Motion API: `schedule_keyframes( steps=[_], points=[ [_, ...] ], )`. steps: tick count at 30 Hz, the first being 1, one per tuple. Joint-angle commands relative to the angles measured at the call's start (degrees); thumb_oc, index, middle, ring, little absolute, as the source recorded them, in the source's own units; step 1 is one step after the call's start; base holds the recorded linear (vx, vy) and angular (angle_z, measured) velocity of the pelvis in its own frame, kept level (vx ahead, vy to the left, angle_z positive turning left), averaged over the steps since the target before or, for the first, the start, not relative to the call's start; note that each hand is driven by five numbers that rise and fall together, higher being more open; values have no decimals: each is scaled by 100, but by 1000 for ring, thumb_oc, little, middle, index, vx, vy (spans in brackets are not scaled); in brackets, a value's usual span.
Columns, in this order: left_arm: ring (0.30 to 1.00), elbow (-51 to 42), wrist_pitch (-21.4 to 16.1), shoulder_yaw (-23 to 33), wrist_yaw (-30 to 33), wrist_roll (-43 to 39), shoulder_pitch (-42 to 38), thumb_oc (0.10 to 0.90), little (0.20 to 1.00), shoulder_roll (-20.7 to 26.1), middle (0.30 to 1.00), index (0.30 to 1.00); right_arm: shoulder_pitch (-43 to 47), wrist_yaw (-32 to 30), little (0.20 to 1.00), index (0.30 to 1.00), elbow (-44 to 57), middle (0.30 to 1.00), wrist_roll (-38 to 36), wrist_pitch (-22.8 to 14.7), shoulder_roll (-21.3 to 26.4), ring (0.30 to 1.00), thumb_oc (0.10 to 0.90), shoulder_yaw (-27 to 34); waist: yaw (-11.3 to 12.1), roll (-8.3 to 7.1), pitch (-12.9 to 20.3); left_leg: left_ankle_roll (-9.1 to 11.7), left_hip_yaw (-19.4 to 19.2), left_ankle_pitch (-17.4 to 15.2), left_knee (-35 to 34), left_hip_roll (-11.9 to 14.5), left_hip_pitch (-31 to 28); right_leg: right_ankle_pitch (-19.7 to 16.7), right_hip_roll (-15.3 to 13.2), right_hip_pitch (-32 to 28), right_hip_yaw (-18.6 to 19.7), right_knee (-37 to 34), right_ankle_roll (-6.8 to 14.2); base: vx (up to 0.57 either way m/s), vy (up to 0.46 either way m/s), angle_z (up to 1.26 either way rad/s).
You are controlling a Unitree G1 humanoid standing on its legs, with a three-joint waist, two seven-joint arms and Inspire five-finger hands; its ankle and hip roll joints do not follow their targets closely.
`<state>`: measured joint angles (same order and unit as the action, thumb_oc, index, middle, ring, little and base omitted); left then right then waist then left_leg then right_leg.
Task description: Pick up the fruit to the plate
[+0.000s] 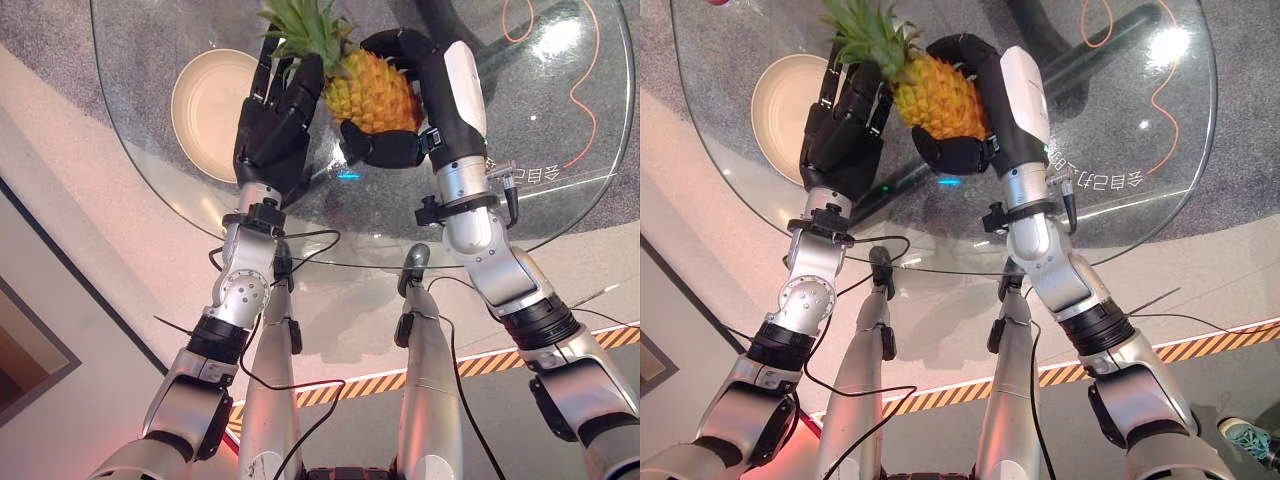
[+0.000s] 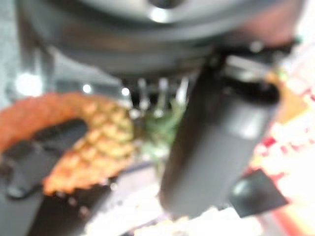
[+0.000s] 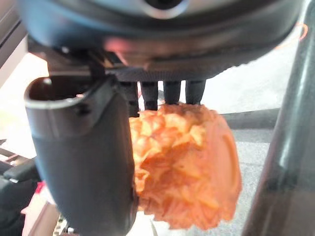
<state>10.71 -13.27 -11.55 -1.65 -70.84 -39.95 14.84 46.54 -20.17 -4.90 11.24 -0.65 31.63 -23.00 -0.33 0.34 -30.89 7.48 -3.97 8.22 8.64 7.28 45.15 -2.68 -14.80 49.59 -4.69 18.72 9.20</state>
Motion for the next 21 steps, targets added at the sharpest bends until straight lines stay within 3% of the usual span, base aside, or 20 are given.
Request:
schedule_keyframes(
  steps=[1,21],
  points=[
    [900,-1068,-531,242,-227,216,-478,800,900,113,900,900,489,62,200,300,1133,300,330,-727,195,300,100,-106,-69,-18,109,-134,165,-382,449,-246,136,-334,166,-260,-318,-554,7,0,0,0],
    [900,-1052,-325,110,-181,257,-530,800,900,258,900,900,823,467,200,300,1349,300,564,-986,500,300,100,-381,-49,-30,109,-127,194,-329,456,-261,224,-381,158,-194,-337,-573,23,0,0,0]
  ],
)
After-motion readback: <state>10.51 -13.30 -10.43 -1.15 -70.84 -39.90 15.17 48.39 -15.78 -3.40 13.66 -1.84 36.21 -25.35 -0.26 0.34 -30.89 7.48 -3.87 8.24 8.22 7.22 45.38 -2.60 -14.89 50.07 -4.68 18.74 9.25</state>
